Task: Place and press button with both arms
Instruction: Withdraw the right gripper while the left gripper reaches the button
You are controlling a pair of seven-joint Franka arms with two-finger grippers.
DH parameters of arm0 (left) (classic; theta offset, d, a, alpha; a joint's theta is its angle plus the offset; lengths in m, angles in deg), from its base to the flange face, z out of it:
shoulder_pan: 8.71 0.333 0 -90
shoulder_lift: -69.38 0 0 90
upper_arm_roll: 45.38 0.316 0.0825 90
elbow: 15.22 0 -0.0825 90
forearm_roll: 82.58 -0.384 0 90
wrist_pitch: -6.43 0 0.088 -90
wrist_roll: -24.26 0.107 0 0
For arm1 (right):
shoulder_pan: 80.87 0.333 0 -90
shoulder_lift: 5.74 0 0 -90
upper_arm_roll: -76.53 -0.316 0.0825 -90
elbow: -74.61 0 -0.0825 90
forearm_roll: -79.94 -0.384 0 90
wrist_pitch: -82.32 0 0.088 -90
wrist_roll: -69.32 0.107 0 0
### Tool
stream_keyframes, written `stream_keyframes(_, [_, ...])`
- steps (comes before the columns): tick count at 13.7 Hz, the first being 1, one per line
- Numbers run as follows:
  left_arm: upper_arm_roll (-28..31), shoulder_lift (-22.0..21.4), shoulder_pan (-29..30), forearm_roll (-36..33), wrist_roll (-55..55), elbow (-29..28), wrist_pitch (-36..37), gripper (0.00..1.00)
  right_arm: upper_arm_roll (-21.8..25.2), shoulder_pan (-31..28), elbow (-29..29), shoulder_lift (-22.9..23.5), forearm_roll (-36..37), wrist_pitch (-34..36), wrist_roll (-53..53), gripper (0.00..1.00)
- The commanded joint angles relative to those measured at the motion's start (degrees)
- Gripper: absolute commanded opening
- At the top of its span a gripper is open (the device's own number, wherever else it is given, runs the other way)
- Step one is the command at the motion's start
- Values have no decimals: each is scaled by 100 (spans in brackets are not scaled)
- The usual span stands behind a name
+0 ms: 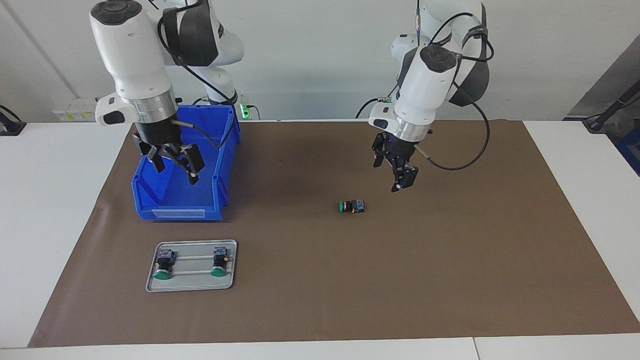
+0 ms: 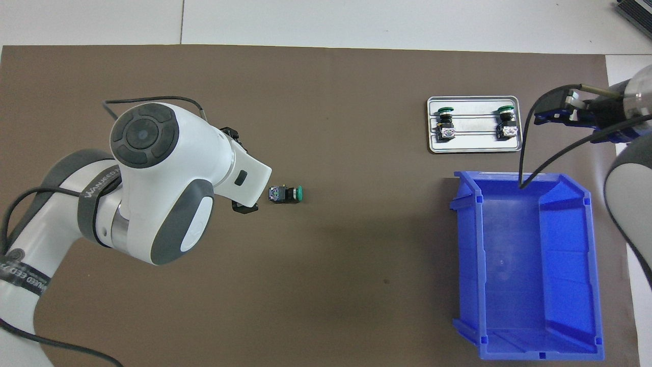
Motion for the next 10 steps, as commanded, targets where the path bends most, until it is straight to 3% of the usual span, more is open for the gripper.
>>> stream_keyframes(1, [93,-311,-327,65,348,-752,-730,99,-39,-281,-158,-259,-130,477,-562,100])
stream_keyframes(4, [93,-119,-496,74,260,-869,-1242,99,-30,-554,-132,-373,-130,813,-685,100])
stream_keyframes(6, [101,320,-601,74,-3,-641,-1366,99,-13,-642,-193,-601,-130,1294,-712,100])
stream_keyframes(10, [101,1145,-724,74,-328,184,-1287,97,-65,-572,-299,-646,-139,1323,-808,100])
